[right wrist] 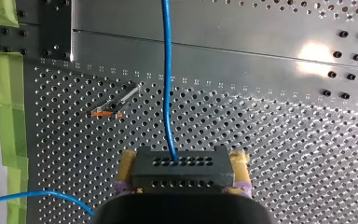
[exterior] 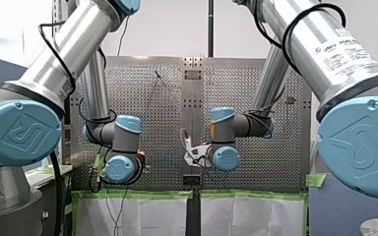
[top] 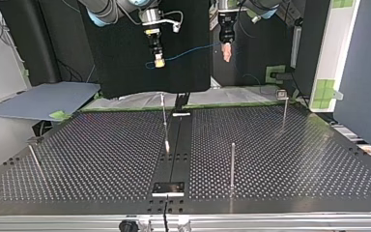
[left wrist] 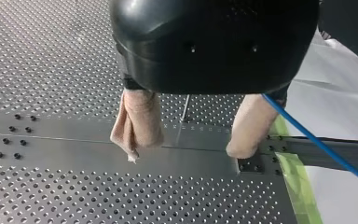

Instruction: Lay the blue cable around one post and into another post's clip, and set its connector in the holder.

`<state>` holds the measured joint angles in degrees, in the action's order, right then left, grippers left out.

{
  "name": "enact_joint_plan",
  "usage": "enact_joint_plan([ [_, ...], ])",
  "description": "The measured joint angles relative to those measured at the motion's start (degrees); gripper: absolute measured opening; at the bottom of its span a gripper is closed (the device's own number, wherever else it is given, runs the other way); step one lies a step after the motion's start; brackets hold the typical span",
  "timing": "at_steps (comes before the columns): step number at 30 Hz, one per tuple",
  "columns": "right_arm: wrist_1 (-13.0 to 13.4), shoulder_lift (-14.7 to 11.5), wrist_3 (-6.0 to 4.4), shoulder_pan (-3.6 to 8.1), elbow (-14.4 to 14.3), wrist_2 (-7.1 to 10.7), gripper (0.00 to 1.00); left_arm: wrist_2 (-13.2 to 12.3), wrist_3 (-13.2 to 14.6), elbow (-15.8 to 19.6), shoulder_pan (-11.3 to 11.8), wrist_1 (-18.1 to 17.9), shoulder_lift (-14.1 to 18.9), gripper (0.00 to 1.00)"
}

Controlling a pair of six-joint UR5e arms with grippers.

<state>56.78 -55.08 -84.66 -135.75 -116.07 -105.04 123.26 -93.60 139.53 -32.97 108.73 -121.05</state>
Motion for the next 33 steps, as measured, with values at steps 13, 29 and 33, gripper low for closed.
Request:
enact_joint_plan([
  [13,0.0,0.0,0.00,0.00,0.0,0.00,0.01,-0.4,-0.4,-0.3,-0.4,0.1,-0.3,1.00],
  [29,-7.1,-3.1,-5.11,-4.15,7.1,-4.50,0.01,-1.6,-6.6,-8.2,-1.4,8.9,8.4,1.00],
  [33,-9.4,-5.4,-6.21,-3.91,8.6,-3.78,0.01,-1.3,-8.6,-8.4,-1.2,11.2,10.6,1.00],
])
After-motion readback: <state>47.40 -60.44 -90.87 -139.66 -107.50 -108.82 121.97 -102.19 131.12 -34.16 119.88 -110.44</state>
